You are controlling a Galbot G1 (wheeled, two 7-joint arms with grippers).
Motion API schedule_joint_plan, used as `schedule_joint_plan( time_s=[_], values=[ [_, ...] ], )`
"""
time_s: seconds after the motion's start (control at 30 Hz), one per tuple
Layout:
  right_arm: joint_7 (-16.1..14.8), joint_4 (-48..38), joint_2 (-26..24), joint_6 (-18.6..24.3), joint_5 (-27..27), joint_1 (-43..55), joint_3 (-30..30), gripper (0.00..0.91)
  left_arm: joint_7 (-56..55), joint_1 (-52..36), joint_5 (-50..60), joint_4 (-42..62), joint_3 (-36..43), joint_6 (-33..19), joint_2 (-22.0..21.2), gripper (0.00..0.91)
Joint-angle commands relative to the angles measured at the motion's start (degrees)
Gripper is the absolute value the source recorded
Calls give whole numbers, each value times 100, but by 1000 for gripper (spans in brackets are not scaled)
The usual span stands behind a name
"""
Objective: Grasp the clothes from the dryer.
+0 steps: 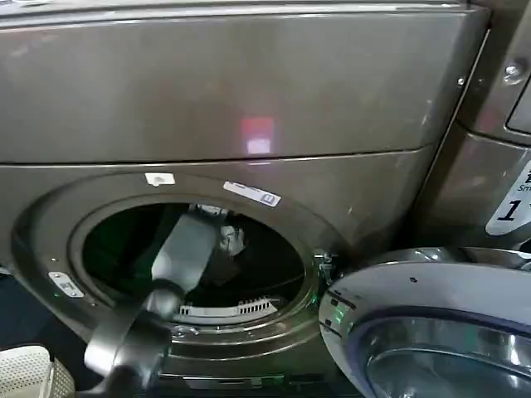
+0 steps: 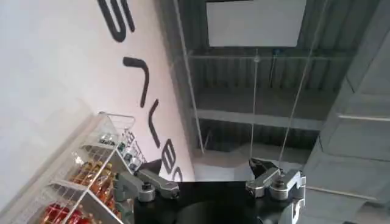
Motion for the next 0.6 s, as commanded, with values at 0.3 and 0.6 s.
schedule_joint_plan(
  time_s=[0.3,0.6],
  values=[
    [-10,3,56,36,-11,33,-6,907,1701,-708,1141,1073,1377,-838,153,907],
    [-19,18,67,62,-10,26,-3,907,1444,-582,1302,1167,1515,-811,121,907]
  ],
)
